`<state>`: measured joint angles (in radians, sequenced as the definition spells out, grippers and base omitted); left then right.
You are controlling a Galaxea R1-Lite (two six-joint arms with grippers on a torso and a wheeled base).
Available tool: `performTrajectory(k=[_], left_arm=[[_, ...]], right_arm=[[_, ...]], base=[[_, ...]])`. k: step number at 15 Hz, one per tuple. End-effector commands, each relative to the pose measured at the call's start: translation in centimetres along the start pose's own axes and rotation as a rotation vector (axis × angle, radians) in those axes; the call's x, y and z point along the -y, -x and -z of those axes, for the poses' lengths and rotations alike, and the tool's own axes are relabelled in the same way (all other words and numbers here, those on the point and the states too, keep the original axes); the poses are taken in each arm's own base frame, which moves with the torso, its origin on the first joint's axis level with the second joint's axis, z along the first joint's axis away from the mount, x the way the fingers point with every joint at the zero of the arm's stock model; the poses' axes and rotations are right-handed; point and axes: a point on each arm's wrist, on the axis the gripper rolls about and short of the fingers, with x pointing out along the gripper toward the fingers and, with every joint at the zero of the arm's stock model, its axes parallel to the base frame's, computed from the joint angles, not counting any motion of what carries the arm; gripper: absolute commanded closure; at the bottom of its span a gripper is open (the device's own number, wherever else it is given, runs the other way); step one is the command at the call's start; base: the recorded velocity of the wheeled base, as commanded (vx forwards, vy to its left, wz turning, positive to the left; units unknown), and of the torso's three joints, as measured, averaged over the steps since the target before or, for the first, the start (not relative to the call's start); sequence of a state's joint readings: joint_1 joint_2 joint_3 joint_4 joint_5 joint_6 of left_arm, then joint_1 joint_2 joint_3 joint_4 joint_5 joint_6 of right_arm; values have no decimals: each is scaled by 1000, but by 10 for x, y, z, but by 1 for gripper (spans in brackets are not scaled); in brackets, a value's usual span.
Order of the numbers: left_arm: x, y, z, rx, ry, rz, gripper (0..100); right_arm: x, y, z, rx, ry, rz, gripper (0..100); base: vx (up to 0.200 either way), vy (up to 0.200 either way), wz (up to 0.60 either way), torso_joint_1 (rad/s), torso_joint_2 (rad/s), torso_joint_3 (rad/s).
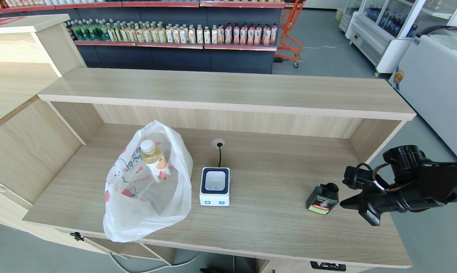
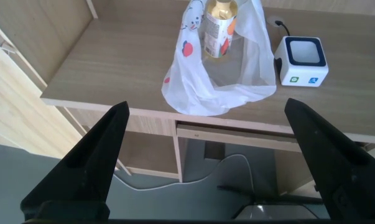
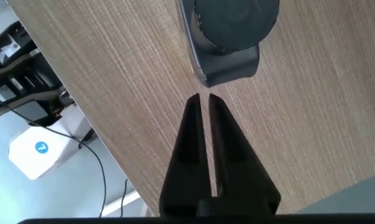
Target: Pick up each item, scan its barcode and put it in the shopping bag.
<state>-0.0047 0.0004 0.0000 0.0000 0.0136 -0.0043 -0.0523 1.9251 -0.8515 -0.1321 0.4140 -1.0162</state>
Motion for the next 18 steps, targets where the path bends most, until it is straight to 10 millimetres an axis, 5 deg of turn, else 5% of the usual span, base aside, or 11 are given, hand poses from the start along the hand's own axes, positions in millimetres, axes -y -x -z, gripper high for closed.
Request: performTrajectory(k=[1,5,13,14,18], left_arm=[[0,0,0,0,0,0,0],[0,0,0,0,0,0,0],[0,0,0,0,0,0,0],[0,0,0,0,0,0,0],[0,0,0,0,0,0,0]], right_arm=[[1,16,-2,13,3,41,0],[5,9,-2,12,3,35,0],[7,-48,-25,51,80,-32,0],[6,-53,-26,57,86,-33,100],[5,-58,-31,66,92,-40,100]], base=[[0,0,0,0,0,0],[0,0,0,0,0,0],[0,0,0,0,0,0],[0,0,0,0,0,0],[0,0,0,0,0,0]])
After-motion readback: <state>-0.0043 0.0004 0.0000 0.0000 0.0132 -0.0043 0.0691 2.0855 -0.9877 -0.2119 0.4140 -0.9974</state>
